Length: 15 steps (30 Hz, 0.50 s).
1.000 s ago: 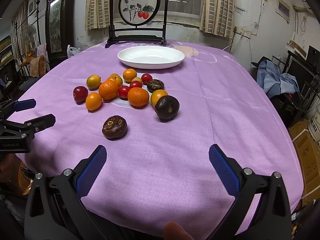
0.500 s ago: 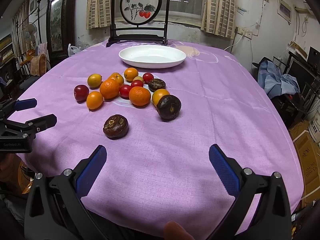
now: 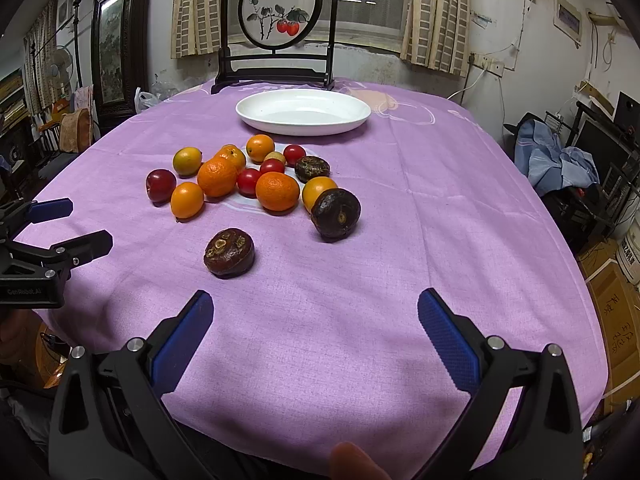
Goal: Organize fruits
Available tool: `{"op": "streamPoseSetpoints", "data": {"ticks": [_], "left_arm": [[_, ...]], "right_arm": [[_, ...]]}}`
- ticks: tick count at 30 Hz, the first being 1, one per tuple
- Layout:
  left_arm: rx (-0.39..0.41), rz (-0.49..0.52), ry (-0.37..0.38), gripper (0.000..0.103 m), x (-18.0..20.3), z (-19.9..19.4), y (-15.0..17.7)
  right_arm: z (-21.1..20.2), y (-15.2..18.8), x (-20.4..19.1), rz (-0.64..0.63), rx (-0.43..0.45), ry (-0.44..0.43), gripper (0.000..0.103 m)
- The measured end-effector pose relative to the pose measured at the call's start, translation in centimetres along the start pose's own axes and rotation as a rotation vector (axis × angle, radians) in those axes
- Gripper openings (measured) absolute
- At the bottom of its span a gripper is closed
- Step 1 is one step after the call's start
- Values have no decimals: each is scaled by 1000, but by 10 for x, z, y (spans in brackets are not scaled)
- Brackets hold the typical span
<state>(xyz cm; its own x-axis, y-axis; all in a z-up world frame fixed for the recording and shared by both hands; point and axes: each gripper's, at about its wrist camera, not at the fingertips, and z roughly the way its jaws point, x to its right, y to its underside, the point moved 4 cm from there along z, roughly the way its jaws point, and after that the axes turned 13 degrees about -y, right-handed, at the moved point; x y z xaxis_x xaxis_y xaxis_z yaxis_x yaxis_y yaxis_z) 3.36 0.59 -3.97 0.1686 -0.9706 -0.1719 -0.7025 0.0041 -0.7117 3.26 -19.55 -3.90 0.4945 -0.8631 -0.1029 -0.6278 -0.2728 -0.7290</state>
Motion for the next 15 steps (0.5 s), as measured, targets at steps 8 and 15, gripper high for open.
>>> {"op": "streamPoseSetpoints", "data": {"ticks": [8,15], "left_arm": [[-1,4,-3,101,0,1,1],[-12,3,-4,101,0,3,2]], "right_arm": [[0,0,0,-2,2,0,102],[1,0,0,-4,0,0,102]]}}
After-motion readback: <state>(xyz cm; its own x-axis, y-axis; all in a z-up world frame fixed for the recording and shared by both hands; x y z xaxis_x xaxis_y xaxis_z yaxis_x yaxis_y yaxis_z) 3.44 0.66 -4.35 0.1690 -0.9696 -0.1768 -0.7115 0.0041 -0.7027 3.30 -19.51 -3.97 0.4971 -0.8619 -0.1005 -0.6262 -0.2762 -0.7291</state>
